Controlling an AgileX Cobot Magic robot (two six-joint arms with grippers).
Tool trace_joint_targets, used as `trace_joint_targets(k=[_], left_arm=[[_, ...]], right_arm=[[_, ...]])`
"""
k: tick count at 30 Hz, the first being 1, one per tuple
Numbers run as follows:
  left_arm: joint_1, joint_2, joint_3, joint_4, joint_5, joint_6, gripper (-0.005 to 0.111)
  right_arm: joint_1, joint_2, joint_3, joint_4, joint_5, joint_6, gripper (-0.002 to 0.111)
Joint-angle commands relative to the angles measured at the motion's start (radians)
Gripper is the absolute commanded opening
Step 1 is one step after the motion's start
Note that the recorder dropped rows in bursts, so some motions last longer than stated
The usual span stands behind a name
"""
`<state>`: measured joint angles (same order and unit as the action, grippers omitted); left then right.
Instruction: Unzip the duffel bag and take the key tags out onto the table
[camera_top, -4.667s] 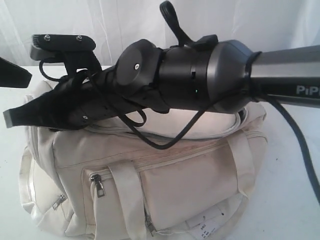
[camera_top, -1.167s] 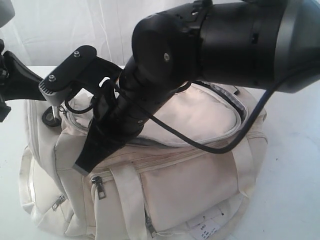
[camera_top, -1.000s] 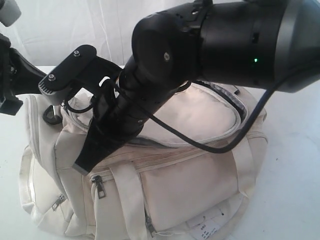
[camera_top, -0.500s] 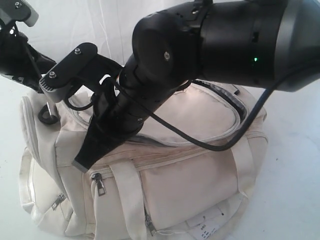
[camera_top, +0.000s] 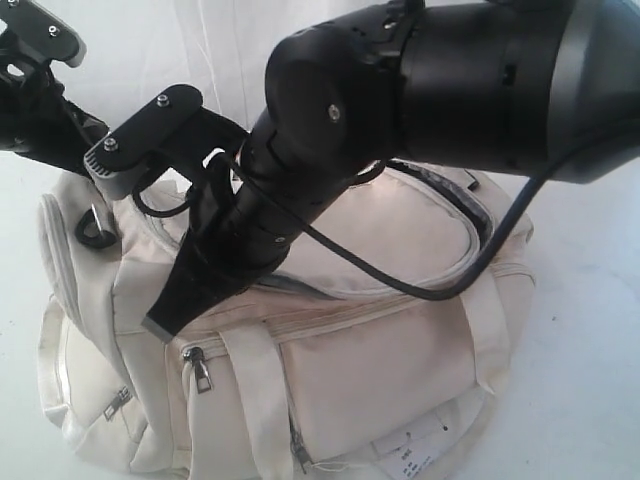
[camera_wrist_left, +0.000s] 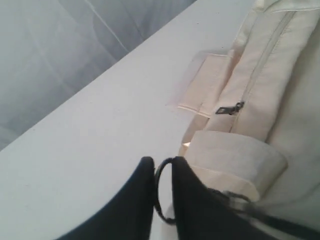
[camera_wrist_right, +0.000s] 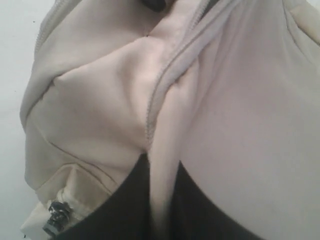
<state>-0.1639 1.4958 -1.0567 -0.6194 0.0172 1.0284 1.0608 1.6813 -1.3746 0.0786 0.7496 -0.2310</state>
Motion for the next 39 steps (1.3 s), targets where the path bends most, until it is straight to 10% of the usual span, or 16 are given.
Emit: trace_joint_targets(k=[1,5,9,31,39], left_arm=[[0.013,-0.025,-0.004,-0.007,-0.037,-0.016,0.049],[0.013,-0.081,-0.004,-0.007,0.006,-0.016,0.072],[0.013,-0.177,-0.004,-0.007,0.068,-0.016,0.072],[0.011,-0.485,-0.004,-0.256,0.792,-0.069,0.072],[0.009,-0.481,-0.033,-0.26,1.017,-0.035,0.023]], right_arm=[[-0.003,-0.007,-0.007,0.012,0.072,0.009,0.044],[-0.003,-0.038,-0.014,0.003,0.076,0.009,0.082],[-0.003,-0.099,-0.014,-0.013,0.086,0.062,0.081],[-0.003,-0.539,0.058,-0.362,0.472,0.336,0.032],[-0.003,-0.644,0.189,-0.604,0.472,0.445,0.007]])
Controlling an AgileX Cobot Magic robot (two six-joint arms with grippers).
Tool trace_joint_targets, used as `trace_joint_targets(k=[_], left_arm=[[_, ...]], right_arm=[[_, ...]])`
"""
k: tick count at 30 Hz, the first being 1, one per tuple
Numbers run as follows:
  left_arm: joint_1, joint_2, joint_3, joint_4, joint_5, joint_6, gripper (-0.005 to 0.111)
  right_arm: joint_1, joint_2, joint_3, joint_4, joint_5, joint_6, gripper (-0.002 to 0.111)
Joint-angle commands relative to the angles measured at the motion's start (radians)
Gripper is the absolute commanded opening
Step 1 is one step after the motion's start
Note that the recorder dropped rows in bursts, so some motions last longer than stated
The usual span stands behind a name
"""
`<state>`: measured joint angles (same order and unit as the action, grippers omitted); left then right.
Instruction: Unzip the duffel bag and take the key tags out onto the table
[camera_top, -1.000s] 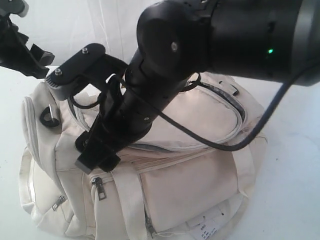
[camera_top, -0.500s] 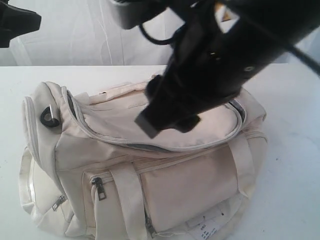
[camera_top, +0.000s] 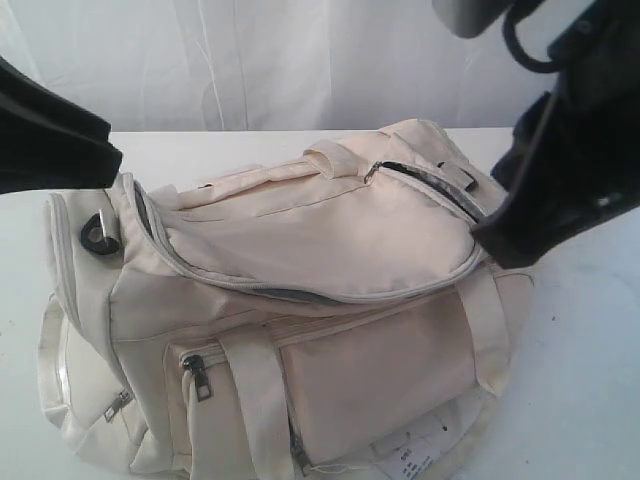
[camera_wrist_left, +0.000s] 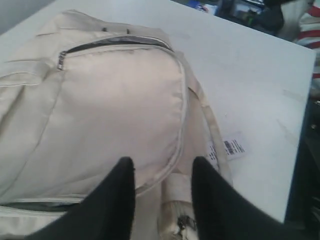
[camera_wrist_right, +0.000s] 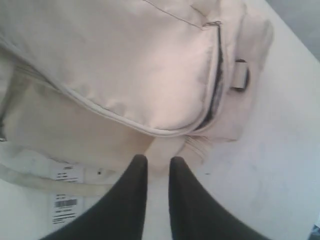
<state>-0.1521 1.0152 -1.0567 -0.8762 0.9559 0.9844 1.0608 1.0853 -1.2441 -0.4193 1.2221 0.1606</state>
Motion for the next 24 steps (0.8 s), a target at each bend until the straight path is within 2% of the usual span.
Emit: trace_joint_targets(k=[1,3,7,12,16,18,20,21,23,24], left_arm=[[-0.015,0.002,-0.057,0.028,0.093,0.009,0.011],[-0.037,0.008,-0.102,0.08,0.107,-0.004,0.0],[-0.108,0.04,-0.206,0.199,0.127,-0.108,0.0],[-0.217,0.113,-0.273,0.358,0.194,-0.211,0.0],[-0.351,0.199,-0.301,0.591,0.202,-0.306,0.0],[-0.412,0.232,-0.306,0.643,0.181,-0.308,0.0],[-0.485,0.267,-0.306,0.65,0.093,-0.269,0.0],[-0.507,0.274,-0.306,0.65,0.063,-0.241,0.002],[-0.555,0.291,-0.306,0.653,-0.018,-0.179,0.018],[-0.572,0.303,-0.306,0.662,-0.045,-0.172,0.036]], right_arm=[[-0.003,-0.06,0.078,-0.111,-0.001,0.054,0.004],[-0.003,-0.082,0.116,-0.114,-0.001,0.054,0.0],[-0.003,-0.099,0.207,-0.117,-0.019,0.065,0.0],[-0.004,-0.099,0.29,-0.148,-0.078,0.117,0.0],[-0.004,-0.099,0.326,-0.165,-0.088,0.132,0.0],[-0.004,-0.099,0.329,-0.165,-0.088,0.132,0.0],[-0.004,-0.099,0.329,-0.165,-0.088,0.132,0.0],[-0.004,-0.099,0.329,-0.165,-0.088,0.132,0.0],[-0.004,-0.099,0.329,-0.165,-0.088,0.132,0.0],[-0.004,-0.099,0.329,-0.165,-0.088,0.132,0.0]])
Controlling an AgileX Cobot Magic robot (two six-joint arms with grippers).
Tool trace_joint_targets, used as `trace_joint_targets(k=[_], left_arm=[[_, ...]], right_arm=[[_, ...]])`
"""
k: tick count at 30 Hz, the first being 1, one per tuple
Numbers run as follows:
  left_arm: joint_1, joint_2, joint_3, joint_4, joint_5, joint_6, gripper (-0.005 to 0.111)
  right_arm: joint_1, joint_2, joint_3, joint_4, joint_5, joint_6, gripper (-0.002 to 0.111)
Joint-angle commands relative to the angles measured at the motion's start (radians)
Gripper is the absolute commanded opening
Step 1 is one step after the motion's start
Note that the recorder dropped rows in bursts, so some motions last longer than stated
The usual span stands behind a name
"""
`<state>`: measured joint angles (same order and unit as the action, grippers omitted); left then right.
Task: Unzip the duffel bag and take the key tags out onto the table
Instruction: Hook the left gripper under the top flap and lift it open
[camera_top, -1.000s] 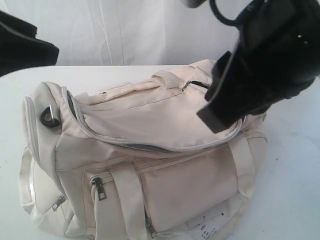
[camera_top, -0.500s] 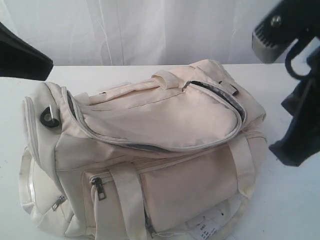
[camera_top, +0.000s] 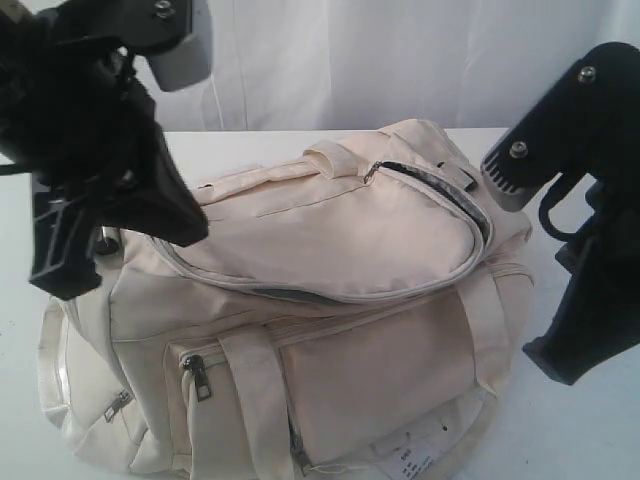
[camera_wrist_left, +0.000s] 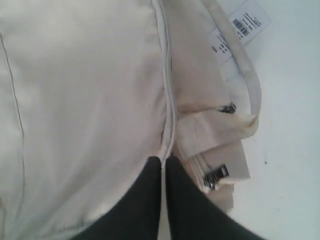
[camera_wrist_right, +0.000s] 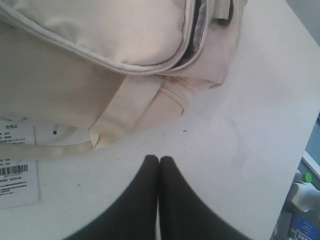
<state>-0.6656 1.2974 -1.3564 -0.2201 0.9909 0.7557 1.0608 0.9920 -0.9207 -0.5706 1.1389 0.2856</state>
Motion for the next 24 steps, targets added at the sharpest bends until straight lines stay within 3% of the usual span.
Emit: trace_joint_targets(k=[1,2,4,10,15,23,24], left_arm=[[-0.059,0.031,-0.004,0.005,-0.087,0.057,0.046],[-0.059,0.054,-0.004,0.005,-0.086,0.057,0.06],[-0.059,0.095,-0.004,-0.003,-0.087,0.057,0.066],[-0.059,0.196,-0.004,-0.026,-0.117,0.047,0.061],[-0.059,0.233,-0.002,-0.022,-0.202,0.025,0.047],[-0.055,0.239,0.0,0.071,-0.254,0.025,0.0],[-0.055,0.239,0.0,0.076,-0.275,0.025,0.0]], right_arm=[[-0.004,-0.006,0.005,-0.014,-0.005,0.007,0.0],[-0.004,-0.006,0.005,-0.014,-0.007,0.007,0.0],[-0.004,-0.006,0.005,-0.014,-0.021,0.007,0.0],[-0.004,-0.006,0.005,-0.014,-0.028,0.007,0.0],[-0.004,-0.006,0.005,-0.014,-0.028,0.007,0.0],[-0.004,-0.006,0.005,-0.018,-0.028,0.005,0.0],[-0.004,-0.006,0.005,-0.018,-0.028,0.005,0.0]])
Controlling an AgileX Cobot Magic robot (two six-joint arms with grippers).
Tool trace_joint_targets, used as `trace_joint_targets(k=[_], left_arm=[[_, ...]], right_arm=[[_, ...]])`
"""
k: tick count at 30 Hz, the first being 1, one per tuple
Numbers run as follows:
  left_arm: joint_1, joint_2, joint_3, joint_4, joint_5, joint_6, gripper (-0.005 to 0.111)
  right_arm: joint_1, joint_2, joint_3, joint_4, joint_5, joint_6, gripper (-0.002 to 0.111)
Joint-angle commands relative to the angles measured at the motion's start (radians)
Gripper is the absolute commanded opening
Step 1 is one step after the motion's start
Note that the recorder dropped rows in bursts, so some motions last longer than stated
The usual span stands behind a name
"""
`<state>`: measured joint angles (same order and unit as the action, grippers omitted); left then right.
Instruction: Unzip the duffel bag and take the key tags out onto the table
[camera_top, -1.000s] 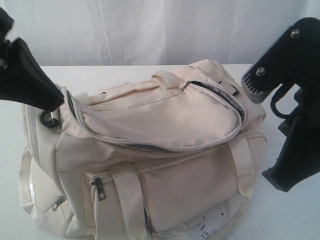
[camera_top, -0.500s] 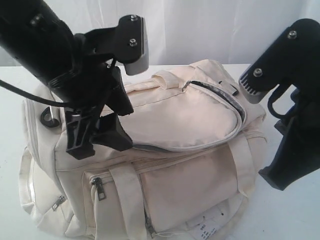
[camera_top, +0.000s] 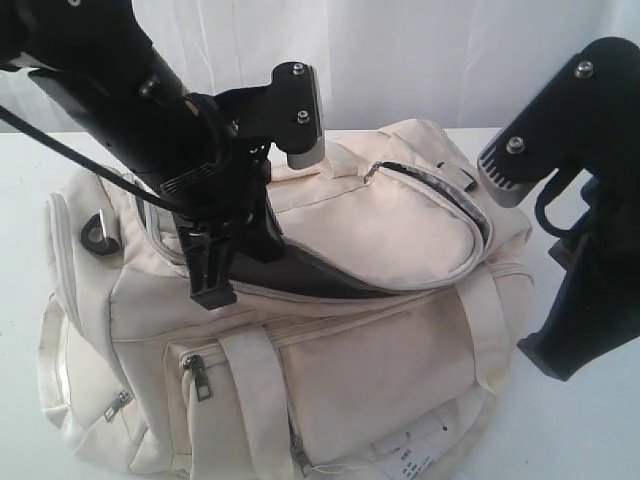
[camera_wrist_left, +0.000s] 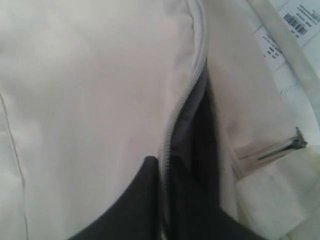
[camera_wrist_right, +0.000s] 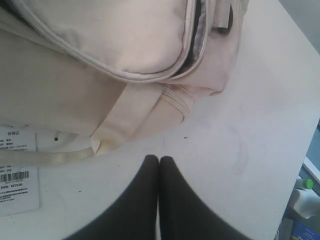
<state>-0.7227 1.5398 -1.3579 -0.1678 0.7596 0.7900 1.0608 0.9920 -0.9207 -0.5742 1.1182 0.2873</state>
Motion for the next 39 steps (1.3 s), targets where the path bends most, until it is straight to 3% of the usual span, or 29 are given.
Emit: trace_joint_targets(k=[1,7,10,17,22,24,26,29,31,33,37,39], left_arm=[[0.002,-0.003,0.002,0.026,-0.07,-0.009,0.0],[0.008,0.003,0.002,0.147,-0.294,-0.009,0.0],[0.049,0.022,0.002,0.177,-0.452,-0.009,0.0],[0.277,0.138,0.002,0.168,-0.88,-0.009,0.0],[0.451,0.26,0.0,-0.091,-1.15,-0.009,0.0],[0.498,0.302,-0.011,-0.129,-1.122,-0.007,0.006],[0.534,0.331,-0.017,-0.124,-1.04,-0.002,0.019],[0.552,0.367,-0.027,-0.124,-0.955,-0.002,0.049],[0.552,0.38,-0.027,-0.124,-0.953,-0.002,0.073],[0.552,0.382,-0.027,-0.124,-0.966,-0.002,0.089],[0.552,0.358,-0.027,-0.124,-0.971,-0.002,0.093],[0.552,0.296,-0.027,-0.124,-0.912,-0.002,0.093]], right_arm=[[-0.004,-0.006,0.005,-0.014,-0.007,0.004,0.0],[-0.004,-0.006,0.005,-0.013,-0.007,0.004,0.0],[-0.004,-0.006,0.005,-0.013,-0.007,0.004,0.0],[-0.004,-0.006,0.005,-0.013,-0.007,-0.001,0.0],[-0.004,-0.006,0.005,-0.013,-0.007,-0.02,0.0],[-0.004,-0.006,0.005,-0.013,-0.014,-0.02,0.0],[-0.004,-0.006,0.005,-0.013,-0.018,-0.02,0.0],[-0.004,-0.006,0.005,-0.013,-0.023,-0.02,0.0],[-0.004,-0.006,0.005,-0.013,-0.027,-0.02,0.0],[-0.004,-0.006,0.005,-0.013,-0.037,-0.02,0.0],[-0.004,-0.006,0.005,-0.013,-0.05,-0.02,0.0],[-0.004,-0.006,0.005,-0.013,-0.052,-0.02,0.0]])
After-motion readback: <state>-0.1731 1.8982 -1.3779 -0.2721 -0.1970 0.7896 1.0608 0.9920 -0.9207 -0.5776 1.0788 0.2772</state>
